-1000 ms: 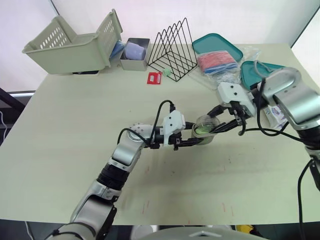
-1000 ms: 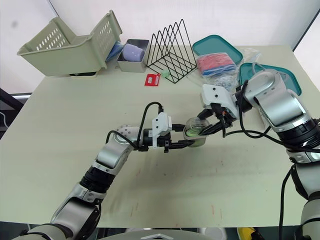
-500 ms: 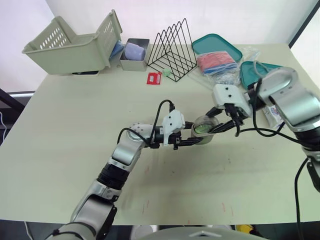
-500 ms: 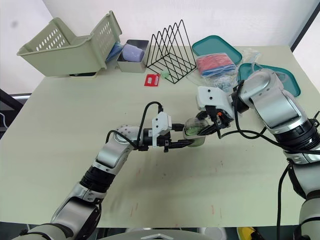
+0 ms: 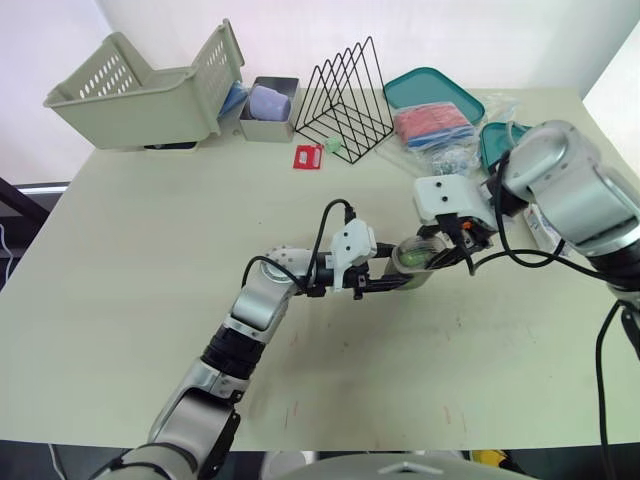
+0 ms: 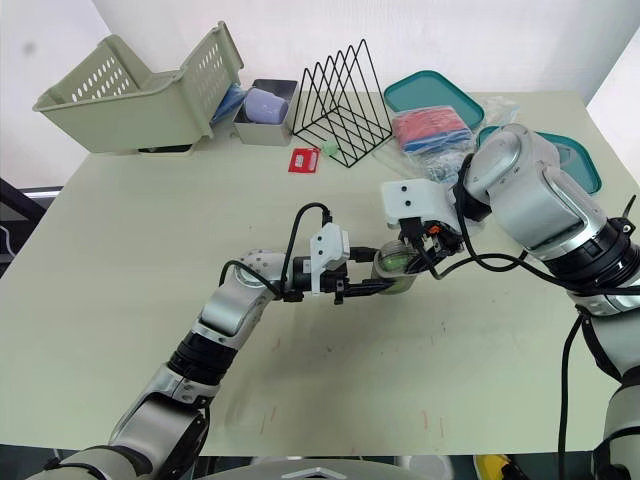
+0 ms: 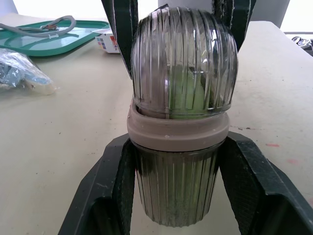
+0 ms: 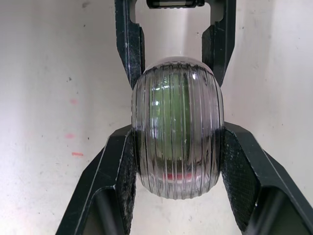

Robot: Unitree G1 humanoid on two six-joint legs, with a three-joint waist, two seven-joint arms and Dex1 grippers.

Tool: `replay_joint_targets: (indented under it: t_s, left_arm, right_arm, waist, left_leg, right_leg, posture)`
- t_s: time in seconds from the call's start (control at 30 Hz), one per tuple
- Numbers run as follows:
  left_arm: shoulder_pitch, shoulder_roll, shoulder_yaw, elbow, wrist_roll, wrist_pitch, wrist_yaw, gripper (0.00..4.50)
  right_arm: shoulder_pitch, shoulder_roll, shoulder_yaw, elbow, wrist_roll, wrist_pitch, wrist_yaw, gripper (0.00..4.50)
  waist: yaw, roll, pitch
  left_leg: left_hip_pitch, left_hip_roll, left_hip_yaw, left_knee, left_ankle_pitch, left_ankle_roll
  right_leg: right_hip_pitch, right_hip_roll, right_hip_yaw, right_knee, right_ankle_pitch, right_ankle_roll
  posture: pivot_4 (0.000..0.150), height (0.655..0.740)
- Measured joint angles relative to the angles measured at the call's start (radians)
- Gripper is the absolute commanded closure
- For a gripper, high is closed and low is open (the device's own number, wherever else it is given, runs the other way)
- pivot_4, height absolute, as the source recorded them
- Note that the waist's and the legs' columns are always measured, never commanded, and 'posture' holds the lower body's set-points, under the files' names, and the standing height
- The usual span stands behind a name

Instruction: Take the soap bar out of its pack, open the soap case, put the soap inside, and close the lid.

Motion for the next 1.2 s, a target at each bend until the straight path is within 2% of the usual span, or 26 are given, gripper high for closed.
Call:
replay_joint_targets:
  t_s: [0.27,0.63,1.2]
  left_arm:
    - [0.001,0.001,0.0,0.0,0.0,0.0,0.0,2.48]
    - [0.007,-0.001,0.0,0.0,0.0,0.001,0.012,2.48]
    - [0.011,-0.002,0.0,0.002,0.0,0.008,0.022,2.48]
  right_arm:
    - [-0.017,0.029,0.011,-0.026,-0.009,0.124,0.0,2.69]
    - [-0.016,0.029,0.034,-0.026,-0.078,0.101,0.006,2.69]
    - [-0.01,0.042,0.035,0.0,-0.096,0.065,0.009,2.69]
  waist:
    - [0.0,-0.001,-0.001]
    - [0.0,-0.003,-0.005]
    - [-0.001,-0.007,-0.011]
  left_leg:
    - [0.0,0.0,0.0,0.0,0.0,0.0]
    - [0.0,0.0,0.0,0.0,0.0,0.0]
    - [0.001,0.0,0.0,0.0,0.0,0.0]
  right_leg:
    - [0.0,0.0,0.0,0.0,0.0,0.0]
    - [0.0,0.0,0.0,0.0,0.0,0.0]
    - [0.001,0.0,-0.001,0.0,0.0,0.0]
  posture:
    - [0.15,0.74]
    - [0.15,0.74]
    - [0.15,0.74]
